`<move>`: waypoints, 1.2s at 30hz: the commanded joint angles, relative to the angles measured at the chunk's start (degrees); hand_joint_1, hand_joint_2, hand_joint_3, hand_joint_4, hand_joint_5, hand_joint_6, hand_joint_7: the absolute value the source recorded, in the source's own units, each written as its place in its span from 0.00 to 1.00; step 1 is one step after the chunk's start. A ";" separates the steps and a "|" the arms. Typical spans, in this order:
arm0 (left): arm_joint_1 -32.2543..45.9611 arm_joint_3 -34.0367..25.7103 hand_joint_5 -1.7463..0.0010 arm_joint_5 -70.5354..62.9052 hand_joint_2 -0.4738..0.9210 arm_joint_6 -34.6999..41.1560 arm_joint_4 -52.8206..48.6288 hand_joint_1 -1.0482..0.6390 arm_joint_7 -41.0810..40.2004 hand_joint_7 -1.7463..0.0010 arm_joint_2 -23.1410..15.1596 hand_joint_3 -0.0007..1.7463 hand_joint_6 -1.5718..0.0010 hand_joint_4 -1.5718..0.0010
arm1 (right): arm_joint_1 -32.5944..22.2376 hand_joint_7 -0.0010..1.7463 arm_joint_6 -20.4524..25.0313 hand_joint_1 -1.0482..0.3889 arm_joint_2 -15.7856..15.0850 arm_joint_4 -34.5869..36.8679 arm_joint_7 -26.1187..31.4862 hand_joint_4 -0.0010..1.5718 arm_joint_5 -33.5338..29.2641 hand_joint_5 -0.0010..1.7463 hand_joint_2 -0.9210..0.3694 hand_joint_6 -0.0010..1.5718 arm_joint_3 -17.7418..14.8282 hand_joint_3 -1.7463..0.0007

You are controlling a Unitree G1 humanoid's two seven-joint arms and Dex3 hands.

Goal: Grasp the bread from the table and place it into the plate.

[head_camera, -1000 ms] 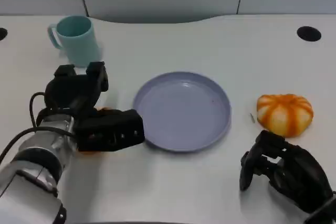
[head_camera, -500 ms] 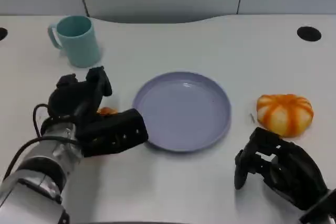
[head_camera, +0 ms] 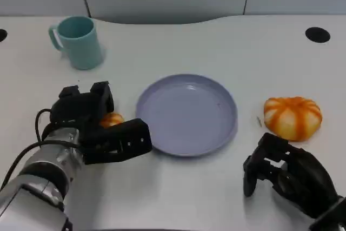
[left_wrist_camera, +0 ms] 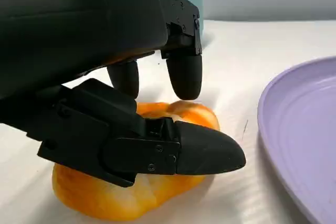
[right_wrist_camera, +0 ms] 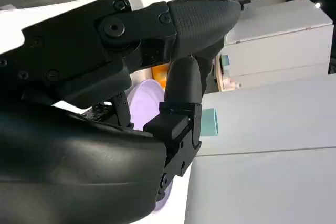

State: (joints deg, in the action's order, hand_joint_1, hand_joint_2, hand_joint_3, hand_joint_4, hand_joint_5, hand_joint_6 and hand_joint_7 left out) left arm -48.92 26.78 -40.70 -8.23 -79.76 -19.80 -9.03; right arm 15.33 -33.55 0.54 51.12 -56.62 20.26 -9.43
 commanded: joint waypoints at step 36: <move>2.12 -1.68 0.00 1.11 0.61 0.97 -0.34 0.00 -1.48 0.00 0.73 0.40 1.00 0.69 | -1.67 0.81 -3.68 0.25 -0.55 -1.79 -1.53 0.37 0.22 1.00 0.00 0.27 -0.20 0.81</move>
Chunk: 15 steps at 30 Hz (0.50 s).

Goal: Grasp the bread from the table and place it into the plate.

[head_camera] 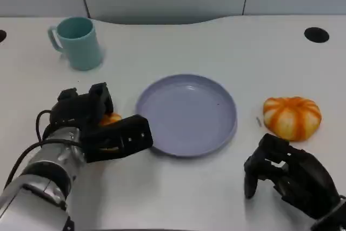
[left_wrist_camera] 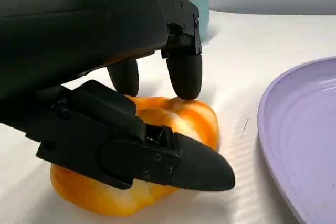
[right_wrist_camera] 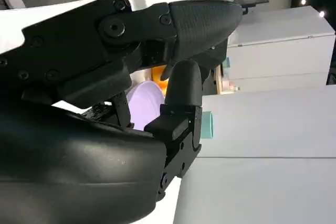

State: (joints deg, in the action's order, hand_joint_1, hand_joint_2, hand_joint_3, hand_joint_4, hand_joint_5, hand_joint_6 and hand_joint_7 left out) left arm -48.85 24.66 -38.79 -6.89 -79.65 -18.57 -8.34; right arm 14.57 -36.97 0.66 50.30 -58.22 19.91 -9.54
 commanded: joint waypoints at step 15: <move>1.89 2.81 0.11 -2.89 0.48 0.04 -0.59 0.00 -3.18 0.25 -0.21 0.70 0.26 0.26 | -1.60 0.82 -0.47 0.25 -0.74 -1.95 0.16 0.37 0.51 1.00 0.00 0.27 0.09 0.80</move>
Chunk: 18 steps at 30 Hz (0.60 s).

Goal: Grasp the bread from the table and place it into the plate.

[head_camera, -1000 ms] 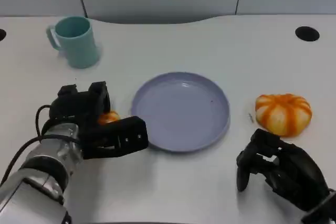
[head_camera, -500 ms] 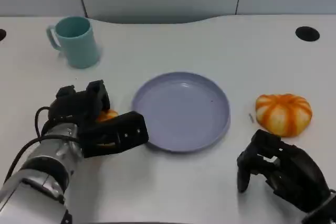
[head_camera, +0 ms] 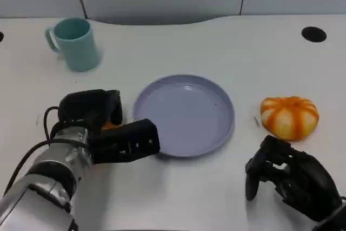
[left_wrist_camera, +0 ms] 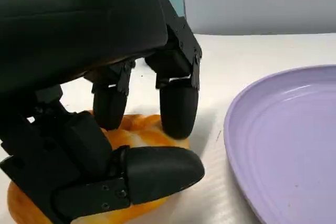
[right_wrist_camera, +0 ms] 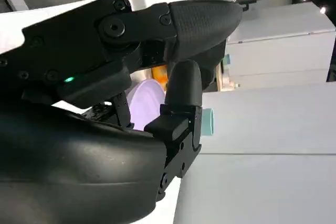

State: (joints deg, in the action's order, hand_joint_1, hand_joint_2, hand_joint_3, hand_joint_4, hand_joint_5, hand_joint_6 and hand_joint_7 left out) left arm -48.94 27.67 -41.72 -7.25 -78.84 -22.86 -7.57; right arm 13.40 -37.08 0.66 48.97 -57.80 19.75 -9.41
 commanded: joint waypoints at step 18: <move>2.11 0.45 0.06 -0.54 0.53 -1.45 -1.37 0.00 -0.16 0.23 -1.88 0.66 0.18 0.19 | -0.59 0.81 0.35 0.25 -0.64 -1.13 -0.42 0.37 1.01 1.00 0.00 0.27 -0.07 0.81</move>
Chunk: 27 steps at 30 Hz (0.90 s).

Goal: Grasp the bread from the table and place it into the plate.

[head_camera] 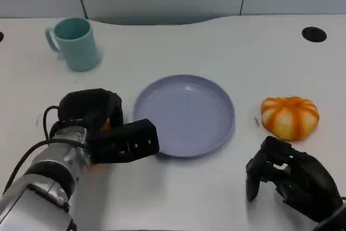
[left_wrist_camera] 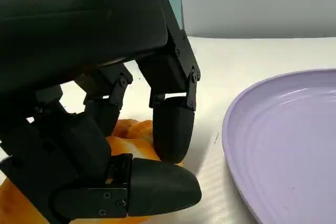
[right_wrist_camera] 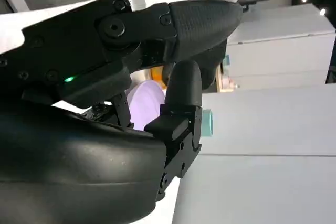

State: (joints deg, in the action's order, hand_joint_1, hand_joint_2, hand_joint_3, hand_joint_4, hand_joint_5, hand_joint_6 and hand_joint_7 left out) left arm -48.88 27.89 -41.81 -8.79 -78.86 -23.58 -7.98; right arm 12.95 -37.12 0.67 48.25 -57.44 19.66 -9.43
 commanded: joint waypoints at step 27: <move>-2.38 -5.15 0.00 2.84 0.76 -9.06 -0.40 0.00 -7.64 0.00 -4.04 0.62 0.25 0.14 | 1.62 0.81 -0.06 0.25 -0.48 2.43 -0.16 0.38 0.87 1.00 0.00 0.28 -0.45 0.82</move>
State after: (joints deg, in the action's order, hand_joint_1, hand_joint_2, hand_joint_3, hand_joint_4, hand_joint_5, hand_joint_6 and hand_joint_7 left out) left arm -49.85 23.15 -39.18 -16.58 -79.64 -29.16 -11.07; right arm 13.85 -36.96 0.69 49.82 -57.32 19.74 -9.49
